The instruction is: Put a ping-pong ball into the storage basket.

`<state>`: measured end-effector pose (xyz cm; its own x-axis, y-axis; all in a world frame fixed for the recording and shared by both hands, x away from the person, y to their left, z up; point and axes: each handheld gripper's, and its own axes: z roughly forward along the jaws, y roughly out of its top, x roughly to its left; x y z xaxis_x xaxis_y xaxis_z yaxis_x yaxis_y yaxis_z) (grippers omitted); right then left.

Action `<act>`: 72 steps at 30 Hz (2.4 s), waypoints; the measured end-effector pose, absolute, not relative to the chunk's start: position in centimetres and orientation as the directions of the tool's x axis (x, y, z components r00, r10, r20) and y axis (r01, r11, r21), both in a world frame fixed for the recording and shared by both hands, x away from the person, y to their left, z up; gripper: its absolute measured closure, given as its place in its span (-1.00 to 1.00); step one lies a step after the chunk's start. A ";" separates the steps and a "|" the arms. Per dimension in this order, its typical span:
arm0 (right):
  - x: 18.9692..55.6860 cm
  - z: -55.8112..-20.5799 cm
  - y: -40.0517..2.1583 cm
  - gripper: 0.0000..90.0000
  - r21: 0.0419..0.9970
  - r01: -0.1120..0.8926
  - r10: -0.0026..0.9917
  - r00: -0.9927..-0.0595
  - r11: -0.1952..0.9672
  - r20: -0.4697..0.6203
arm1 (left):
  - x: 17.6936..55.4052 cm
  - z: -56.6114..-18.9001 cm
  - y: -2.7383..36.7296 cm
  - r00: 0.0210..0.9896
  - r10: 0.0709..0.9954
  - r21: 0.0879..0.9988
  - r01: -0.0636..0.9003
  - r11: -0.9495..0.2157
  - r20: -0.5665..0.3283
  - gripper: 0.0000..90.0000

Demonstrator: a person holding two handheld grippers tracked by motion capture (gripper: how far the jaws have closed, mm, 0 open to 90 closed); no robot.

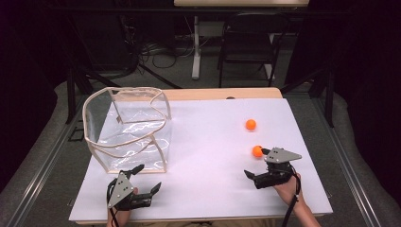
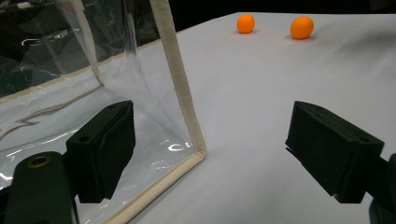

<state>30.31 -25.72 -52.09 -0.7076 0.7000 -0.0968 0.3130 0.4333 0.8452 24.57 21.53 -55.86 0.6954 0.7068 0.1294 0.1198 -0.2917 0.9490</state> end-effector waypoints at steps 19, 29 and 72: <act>33.6 -51.3 -26.5 -1.00 0.817 0.412 0.742 -0.669 0.403 -0.029 | 24.6 -55.8 21.5 0.698 0.703 0.949 0.116 -0.294 0.133 -0.65; 35.4 -51.3 -26.5 -1.00 0.793 0.449 0.751 -0.660 0.412 -0.017 | 24.6 -55.8 21.4 0.699 0.703 0.949 0.117 -0.294 0.131 -0.65; 37.7 -54.7 -27.4 -0.50 0.720 0.539 0.794 -0.608 0.437 -0.026 | 24.7 -55.8 21.3 0.709 0.694 0.949 0.116 -0.294 0.128 -0.65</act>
